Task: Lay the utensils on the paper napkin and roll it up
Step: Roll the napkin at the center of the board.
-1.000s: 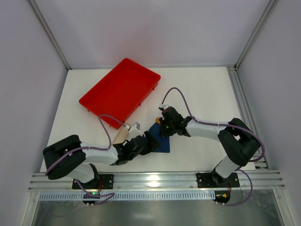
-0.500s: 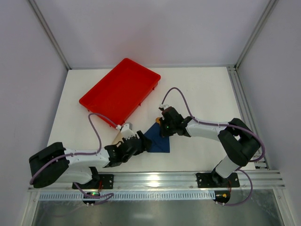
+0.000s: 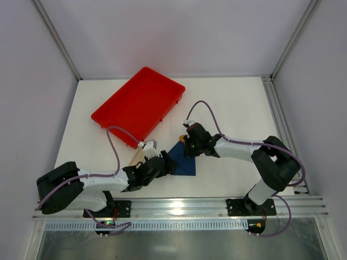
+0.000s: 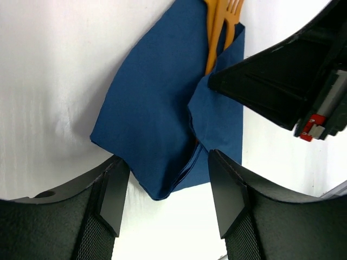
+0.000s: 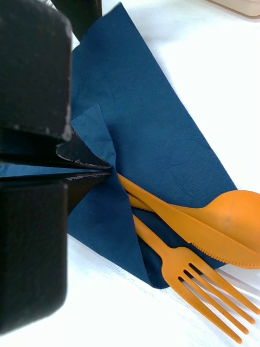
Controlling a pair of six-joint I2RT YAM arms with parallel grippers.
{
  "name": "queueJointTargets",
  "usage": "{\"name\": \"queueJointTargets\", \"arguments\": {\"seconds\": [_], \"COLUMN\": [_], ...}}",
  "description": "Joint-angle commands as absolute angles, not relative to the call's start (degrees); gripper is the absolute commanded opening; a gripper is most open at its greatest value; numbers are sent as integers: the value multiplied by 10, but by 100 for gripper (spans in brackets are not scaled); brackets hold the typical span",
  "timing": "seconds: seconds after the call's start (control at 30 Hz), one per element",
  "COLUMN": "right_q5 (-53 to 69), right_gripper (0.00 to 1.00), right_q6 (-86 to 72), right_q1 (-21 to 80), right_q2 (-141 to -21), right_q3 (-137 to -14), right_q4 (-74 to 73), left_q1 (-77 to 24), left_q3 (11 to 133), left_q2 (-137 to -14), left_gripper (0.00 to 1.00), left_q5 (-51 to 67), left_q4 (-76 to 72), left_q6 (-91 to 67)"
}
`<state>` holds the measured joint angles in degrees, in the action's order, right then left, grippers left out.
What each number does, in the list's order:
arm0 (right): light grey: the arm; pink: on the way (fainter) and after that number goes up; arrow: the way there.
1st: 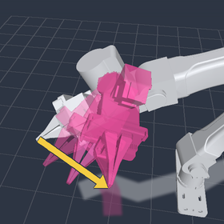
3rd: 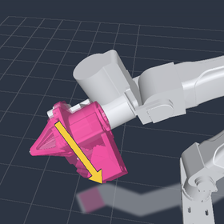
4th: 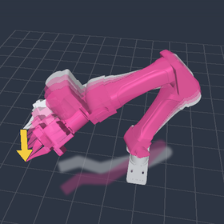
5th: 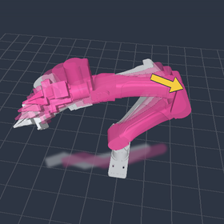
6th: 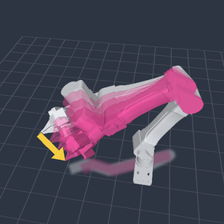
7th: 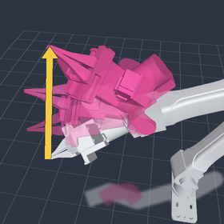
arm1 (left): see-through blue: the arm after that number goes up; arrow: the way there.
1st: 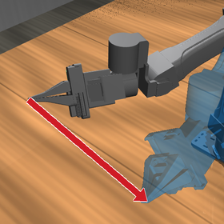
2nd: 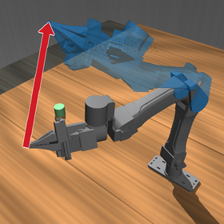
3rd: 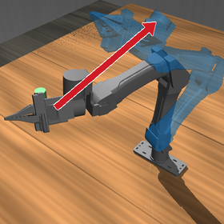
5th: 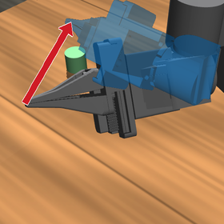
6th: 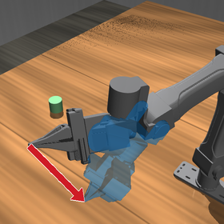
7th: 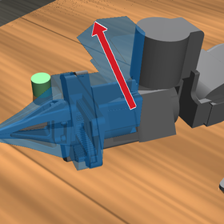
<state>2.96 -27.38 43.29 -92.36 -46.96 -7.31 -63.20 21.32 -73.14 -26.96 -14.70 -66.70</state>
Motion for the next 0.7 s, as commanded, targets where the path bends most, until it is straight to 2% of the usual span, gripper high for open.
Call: {"name": "queueJointTargets", "arguments": {"seconds": [0.0, 0.17, 0.53, 0.67], "right_q5": [25, 24, 24, 23], "right_gripper": [4, 4, 4, 4], "right_q6": [-273, -272, -272, -272], "right_q1": [438, 438, 438, 438], "right_q2": [-923, -923, -920, -918], "right_q3": [-456, -457, -456, -455], "right_q4": [-96, -98, -98, -99], "left_q1": [-628, -628, -628, -624], "left_q3": [251, 279, 296, 308], "left_q2": [-731, -737, -757, -769], "left_gripper": [61, 56, 56, 52], "left_q5": [-289, -287, -278, -274], "left_q4": [-149, -134, -123, -115], "left_q6": [-617, -592, -581, -576]}}
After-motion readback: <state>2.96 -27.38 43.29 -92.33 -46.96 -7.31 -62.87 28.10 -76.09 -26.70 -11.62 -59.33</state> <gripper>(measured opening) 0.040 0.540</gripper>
